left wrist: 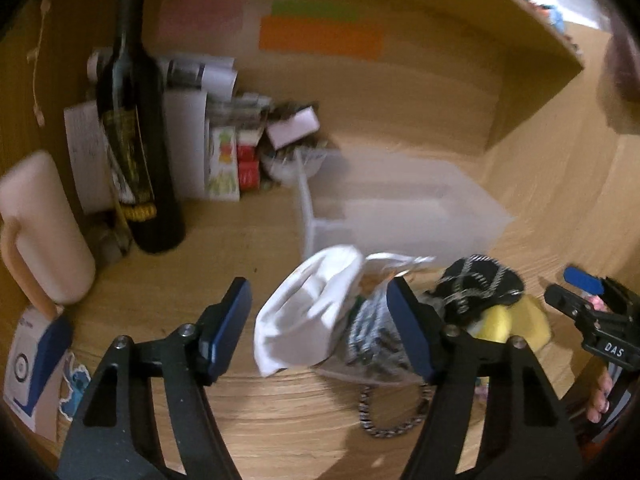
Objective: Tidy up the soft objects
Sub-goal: 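Grasp the white cloth with the left gripper while the right grasps the sponge, then carry both items over the clear box and open both grippers to drop them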
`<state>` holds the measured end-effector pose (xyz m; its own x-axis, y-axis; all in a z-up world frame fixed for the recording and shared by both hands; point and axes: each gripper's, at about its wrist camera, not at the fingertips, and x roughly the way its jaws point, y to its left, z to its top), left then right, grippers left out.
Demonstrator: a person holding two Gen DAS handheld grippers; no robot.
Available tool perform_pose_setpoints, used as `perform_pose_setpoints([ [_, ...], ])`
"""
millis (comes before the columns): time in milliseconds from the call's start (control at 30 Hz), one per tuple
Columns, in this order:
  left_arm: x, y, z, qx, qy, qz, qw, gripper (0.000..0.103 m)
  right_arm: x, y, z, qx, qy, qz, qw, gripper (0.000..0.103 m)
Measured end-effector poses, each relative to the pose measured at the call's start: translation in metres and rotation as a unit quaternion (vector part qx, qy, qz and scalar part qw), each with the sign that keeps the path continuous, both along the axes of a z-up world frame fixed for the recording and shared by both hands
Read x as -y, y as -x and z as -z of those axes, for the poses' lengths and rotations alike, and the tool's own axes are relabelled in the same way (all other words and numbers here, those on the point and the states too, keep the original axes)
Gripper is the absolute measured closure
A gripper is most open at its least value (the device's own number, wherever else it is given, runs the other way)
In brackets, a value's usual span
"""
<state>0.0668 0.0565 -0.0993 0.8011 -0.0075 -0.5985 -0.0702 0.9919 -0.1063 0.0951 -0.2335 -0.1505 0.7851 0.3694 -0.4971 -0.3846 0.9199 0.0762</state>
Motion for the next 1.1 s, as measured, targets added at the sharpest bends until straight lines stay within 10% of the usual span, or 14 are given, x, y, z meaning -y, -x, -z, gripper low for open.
perform_pose_setpoints([
  [300, -0.011, -0.023, 0.03, -0.045, 0.005, -0.009, 0.9989, 0.034, 0.004, -0.015, 0.031, -0.07, -0.005, -0.014, 0.997, 0.04],
  [500, -0.01, -0.033, 0.041, -0.074, 0.0, 0.003, 0.9972, 0.063, 0.004, -0.017, 0.035, -0.094, -0.03, -0.043, 0.994, 0.058],
  [667, -0.009, -0.03, 0.039, -0.066, 0.001, 0.011, 0.9977, 0.089, 0.0, -0.015, 0.034, -0.082, -0.027, -0.037, 0.996, 0.068],
  [1100, -0.009, 0.0, -0.012, 0.019, -0.008, 0.009, 0.9998, 0.091, 0.018, -0.004, 0.006, -0.021, -0.04, -0.002, 0.999, 0.074],
])
